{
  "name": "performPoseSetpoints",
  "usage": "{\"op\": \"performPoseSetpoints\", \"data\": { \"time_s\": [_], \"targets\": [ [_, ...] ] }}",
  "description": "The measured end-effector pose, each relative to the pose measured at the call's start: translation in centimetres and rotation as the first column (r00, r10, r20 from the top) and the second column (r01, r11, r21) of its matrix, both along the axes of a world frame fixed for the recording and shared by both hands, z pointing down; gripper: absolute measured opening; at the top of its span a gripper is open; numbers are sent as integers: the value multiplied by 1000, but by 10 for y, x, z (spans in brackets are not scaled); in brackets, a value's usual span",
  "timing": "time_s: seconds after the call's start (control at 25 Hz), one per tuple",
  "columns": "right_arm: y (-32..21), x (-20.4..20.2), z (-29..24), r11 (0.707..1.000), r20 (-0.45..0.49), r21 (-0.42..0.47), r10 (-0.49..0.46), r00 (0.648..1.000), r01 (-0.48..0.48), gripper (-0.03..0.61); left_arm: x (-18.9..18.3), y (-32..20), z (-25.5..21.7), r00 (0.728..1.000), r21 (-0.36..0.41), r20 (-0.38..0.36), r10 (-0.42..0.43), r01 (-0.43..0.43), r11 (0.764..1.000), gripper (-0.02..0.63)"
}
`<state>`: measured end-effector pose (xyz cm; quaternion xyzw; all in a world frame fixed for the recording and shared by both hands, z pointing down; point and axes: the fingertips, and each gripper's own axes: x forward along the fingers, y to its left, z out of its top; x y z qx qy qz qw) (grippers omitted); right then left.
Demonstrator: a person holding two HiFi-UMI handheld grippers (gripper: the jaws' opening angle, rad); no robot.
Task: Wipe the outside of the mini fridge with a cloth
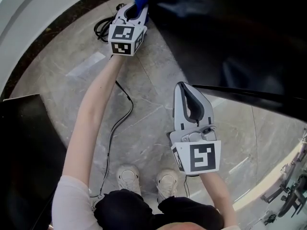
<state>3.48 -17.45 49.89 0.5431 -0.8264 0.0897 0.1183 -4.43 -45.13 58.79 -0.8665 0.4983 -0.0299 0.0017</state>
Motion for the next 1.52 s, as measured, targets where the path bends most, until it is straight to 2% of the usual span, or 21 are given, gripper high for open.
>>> {"op": "performPoseSetpoints", "data": {
  "time_s": [0.2,0.52,0.6,0.72,1.16,1.52],
  "targets": [
    [1,1,-4,1000,3,7,-4,1000,3,11,8,11,-1,999,2,-1,35,-35,999,57],
    [4,-9,-15,999,25,31,-33,999,32,12,35,60,-11,990,9,-53,130,-130,991,57],
    [6,-11,-18,998,33,41,-40,999,39,12,43,75,-15,985,5,-87,148,-148,989,57],
    [13,-13,-22,998,45,46,-49,998,47,11,53,95,-21,978,-1,-141,151,-153,988,57],
    [36,9,-51,994,71,98,-46,996,39,12,88,161,-46,960,14,-214,178,-180,984,57],
    [55,14,-71,989,79,139,-65,995,53,11,123,223,-56,950,42,-162,268,-265,963,57]
  ]
}}
